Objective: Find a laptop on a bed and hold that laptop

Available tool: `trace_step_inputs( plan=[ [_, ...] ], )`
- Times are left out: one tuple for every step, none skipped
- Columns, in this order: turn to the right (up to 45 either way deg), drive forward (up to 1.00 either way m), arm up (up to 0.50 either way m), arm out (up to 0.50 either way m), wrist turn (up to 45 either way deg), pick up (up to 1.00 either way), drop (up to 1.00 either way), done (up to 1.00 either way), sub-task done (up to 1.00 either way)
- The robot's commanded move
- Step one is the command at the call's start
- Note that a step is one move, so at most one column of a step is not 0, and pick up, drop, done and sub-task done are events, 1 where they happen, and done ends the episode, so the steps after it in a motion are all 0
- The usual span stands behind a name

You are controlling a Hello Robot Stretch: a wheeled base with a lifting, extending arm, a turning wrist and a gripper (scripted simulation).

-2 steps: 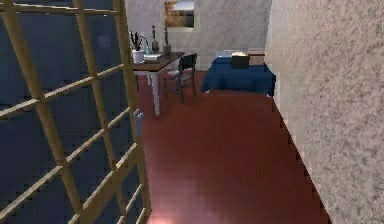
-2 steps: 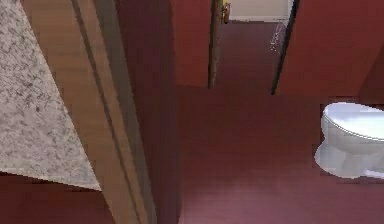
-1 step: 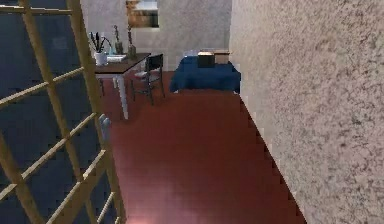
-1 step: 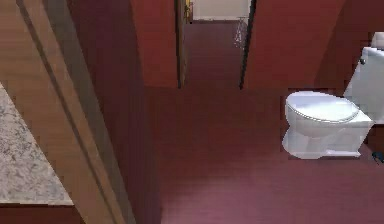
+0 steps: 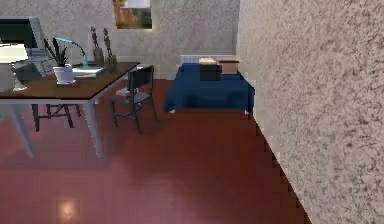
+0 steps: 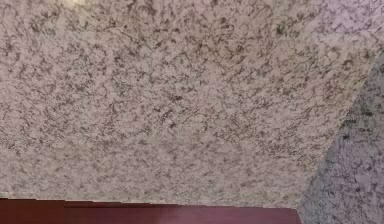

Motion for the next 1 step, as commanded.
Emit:
trace_step_inputs(
  plan=[
    [0.0,1.0,0.0,0.0,0.0,0.0,0.0,0.0,0.0]
  ],
)
